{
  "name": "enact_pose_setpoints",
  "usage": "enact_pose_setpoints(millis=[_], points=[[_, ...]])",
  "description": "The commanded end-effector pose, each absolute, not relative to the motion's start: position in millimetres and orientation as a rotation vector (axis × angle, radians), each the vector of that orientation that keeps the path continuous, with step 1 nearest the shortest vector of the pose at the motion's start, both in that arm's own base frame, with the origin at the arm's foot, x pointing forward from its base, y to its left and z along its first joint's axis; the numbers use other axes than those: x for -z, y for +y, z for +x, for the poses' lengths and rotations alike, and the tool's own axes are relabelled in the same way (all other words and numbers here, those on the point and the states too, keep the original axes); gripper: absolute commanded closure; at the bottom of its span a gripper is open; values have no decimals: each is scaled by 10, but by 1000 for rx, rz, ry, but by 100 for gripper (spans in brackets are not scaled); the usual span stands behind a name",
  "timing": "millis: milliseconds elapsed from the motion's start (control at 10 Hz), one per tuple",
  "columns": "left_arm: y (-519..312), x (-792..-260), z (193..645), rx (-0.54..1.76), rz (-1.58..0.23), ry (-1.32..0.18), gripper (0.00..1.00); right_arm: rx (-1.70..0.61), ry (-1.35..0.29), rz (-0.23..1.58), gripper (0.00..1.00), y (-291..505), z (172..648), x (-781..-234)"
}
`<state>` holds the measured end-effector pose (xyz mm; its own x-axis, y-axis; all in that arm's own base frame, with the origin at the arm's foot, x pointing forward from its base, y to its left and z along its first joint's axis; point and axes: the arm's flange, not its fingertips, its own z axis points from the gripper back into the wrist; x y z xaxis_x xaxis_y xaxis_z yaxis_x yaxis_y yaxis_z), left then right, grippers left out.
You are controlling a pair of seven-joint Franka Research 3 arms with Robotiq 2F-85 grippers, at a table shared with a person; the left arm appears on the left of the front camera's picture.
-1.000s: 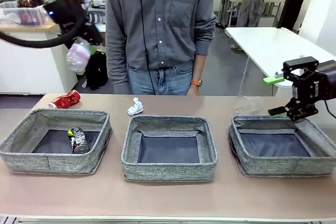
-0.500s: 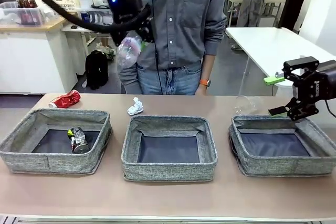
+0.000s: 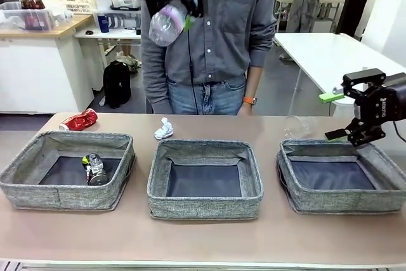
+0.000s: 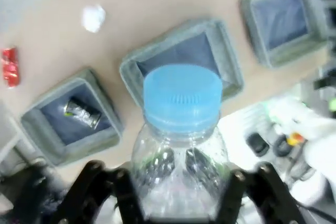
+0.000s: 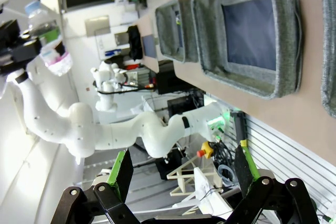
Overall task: Sort the waste into the appropriate baskets.
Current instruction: Pick up the waste item pointed out by the person, then place the picked waste into the Fabric basket indicated by the person.
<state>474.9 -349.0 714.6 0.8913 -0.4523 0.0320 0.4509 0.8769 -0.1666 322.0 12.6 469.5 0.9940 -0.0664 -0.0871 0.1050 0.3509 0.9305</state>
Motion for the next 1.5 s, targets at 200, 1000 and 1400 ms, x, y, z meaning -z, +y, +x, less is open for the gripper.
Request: enact_pose_setpoints(millis=[200,1000,1400], points=[[-3860,-7814,5091,430,-175,33,85,125,46,1220,0,132,3220,-4748],[-3643,-7314,4702,464,-153,28,85,125,46,1220,0,132,3220,-4748],[-3643,-7314,4702,464,-153,28,85,125,46,1220,0,132,3220,-4748]])
